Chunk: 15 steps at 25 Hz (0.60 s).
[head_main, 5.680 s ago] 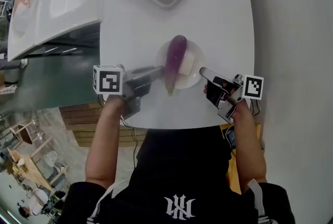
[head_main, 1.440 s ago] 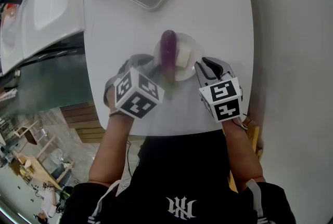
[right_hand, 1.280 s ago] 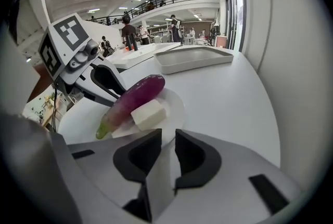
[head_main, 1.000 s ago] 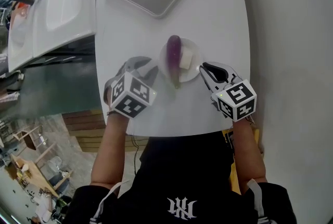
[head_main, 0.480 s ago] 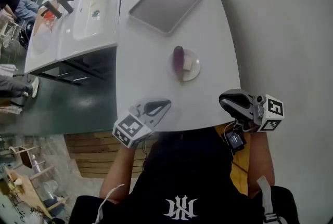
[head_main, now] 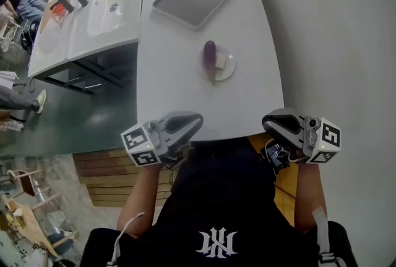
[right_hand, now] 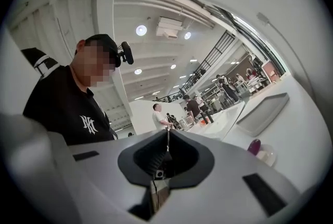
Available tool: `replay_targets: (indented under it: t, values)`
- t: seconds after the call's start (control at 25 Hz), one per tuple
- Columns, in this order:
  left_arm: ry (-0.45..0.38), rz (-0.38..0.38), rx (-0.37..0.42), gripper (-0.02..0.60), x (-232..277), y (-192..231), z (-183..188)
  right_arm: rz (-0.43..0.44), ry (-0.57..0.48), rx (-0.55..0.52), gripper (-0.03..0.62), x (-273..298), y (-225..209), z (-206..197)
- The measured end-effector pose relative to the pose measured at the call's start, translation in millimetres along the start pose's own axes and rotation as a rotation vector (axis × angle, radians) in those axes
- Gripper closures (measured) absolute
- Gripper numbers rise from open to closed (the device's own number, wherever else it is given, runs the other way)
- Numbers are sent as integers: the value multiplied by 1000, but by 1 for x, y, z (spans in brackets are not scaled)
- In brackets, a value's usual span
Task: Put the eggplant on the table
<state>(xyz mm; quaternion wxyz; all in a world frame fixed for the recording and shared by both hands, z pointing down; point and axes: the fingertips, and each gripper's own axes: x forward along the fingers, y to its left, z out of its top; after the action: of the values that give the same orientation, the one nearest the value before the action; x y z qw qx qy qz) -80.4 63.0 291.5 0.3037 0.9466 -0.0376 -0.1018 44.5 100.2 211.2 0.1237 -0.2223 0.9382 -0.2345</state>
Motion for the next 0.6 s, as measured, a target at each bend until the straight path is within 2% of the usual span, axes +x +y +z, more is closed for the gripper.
replay_targets:
  t: [0.16, 0.24, 0.32, 0.36, 0.44, 0.52, 0.6]
  values:
    - [2, 6, 61, 574, 3, -11, 9, 46, -68, 23, 586, 7, -3, 8]
    - [37, 25, 98, 574, 8, -17, 9, -58, -64, 83, 586, 5, -30, -2]
    - [83, 50, 119, 574, 11, -20, 2, -182, 26, 158, 586, 3, -63, -37]
    - [102, 64, 117, 574, 13, -22, -3, -182, 73, 182, 586, 3, -66, -52]
    - [123, 72, 101, 574, 20, -31, -17, -93, 112, 166, 586, 2, -48, -62]
    - [139, 57, 58, 574, 31, -36, -33, -16, 80, 124, 590, -4, -34, -58]
    - [183, 59, 22, 574, 45, -39, -48, 20, 29, 164, 591, -14, -32, -55]
